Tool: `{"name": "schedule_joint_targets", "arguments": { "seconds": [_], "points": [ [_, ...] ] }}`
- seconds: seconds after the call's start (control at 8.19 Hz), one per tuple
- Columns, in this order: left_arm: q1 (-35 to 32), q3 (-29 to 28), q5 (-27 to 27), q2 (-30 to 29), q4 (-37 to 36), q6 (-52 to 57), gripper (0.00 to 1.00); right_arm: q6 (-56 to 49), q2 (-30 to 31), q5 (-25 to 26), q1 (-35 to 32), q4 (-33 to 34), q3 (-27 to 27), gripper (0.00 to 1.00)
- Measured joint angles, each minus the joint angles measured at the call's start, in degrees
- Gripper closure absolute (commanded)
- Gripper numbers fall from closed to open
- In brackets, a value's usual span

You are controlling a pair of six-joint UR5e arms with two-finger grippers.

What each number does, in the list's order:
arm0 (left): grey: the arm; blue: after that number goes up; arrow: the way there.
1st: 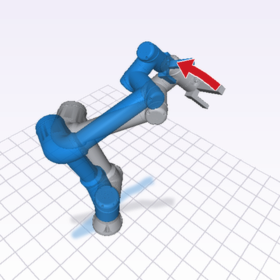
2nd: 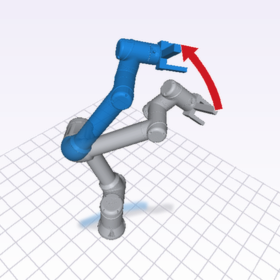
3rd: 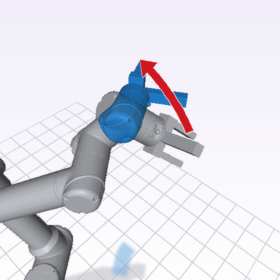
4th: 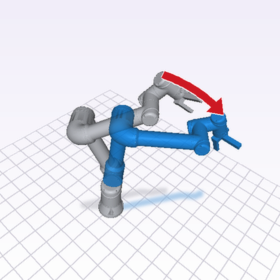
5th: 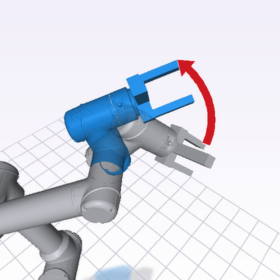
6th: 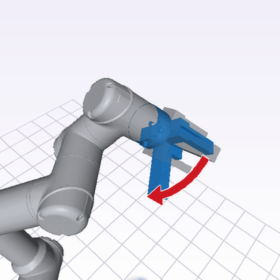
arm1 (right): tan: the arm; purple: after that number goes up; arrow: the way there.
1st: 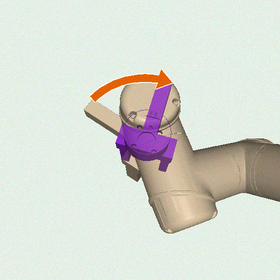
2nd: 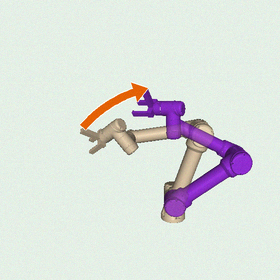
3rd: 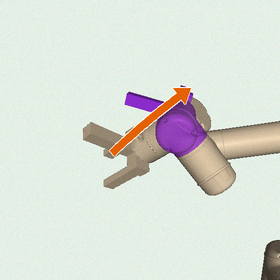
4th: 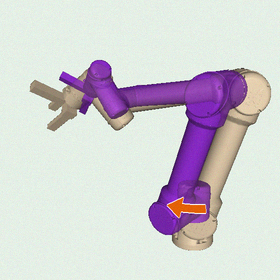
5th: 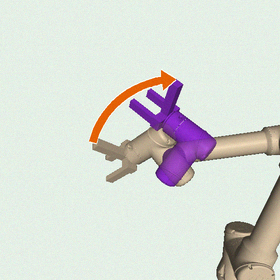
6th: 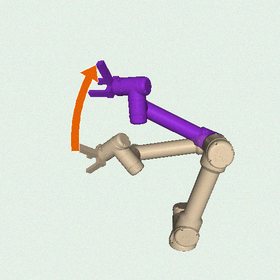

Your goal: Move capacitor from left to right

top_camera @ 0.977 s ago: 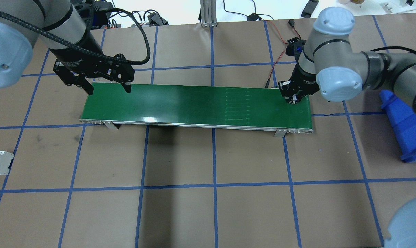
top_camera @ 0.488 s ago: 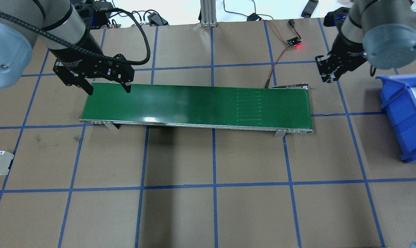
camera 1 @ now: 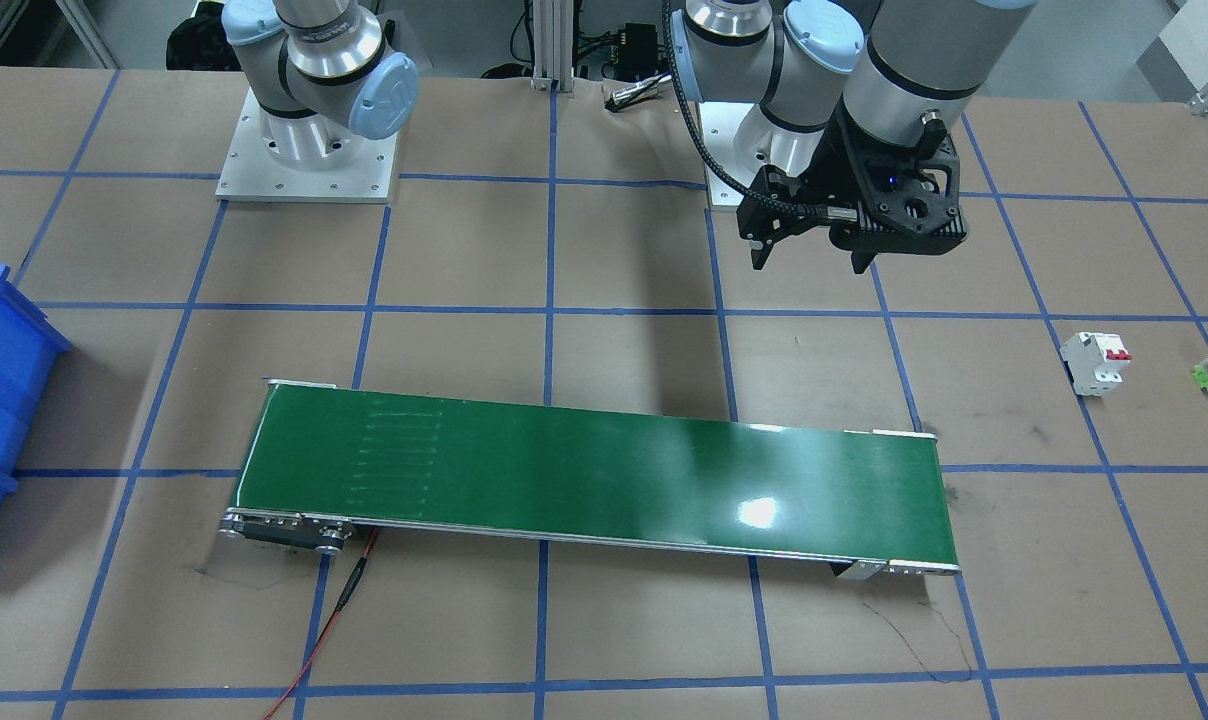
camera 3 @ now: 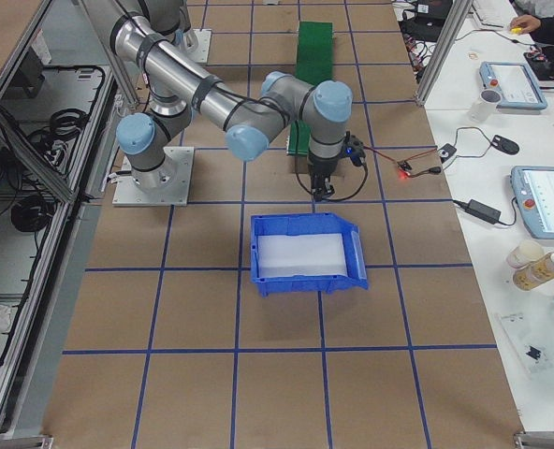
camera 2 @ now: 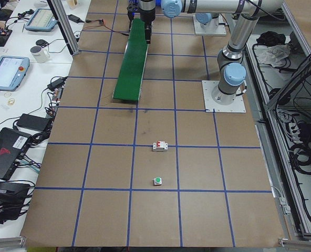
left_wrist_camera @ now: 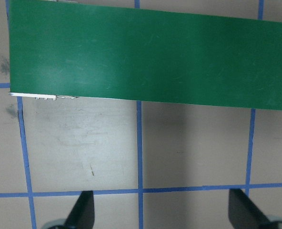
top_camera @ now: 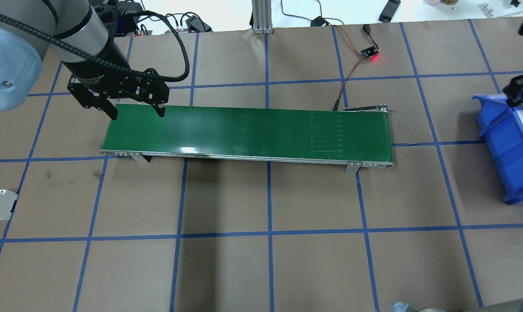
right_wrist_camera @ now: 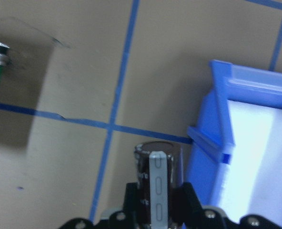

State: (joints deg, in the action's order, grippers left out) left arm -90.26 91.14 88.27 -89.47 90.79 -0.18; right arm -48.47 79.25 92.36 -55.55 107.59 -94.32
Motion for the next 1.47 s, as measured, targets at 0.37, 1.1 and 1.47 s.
{"name": "schedule_joint_targets", "arguments": {
  "seconds": [0.37,1.1,1.47],
  "points": [
    [0.0,0.0,0.0,-0.1,0.0,0.0,0.00,-9.6,-6.2,0.3,9.2,4.5,-0.5,0.95],
    [0.0,0.1,0.0,-0.1,-0.1,0.0,0.00,-10.4,-9.0,-0.3,10.4,12.2,-3.8,0.07],
    [0.0,0.2,0.0,-0.2,-0.1,0.0,0.00,-3.8,-0.5,-1.9,7.9,1.0,-2.7,0.00]
  ]
}}
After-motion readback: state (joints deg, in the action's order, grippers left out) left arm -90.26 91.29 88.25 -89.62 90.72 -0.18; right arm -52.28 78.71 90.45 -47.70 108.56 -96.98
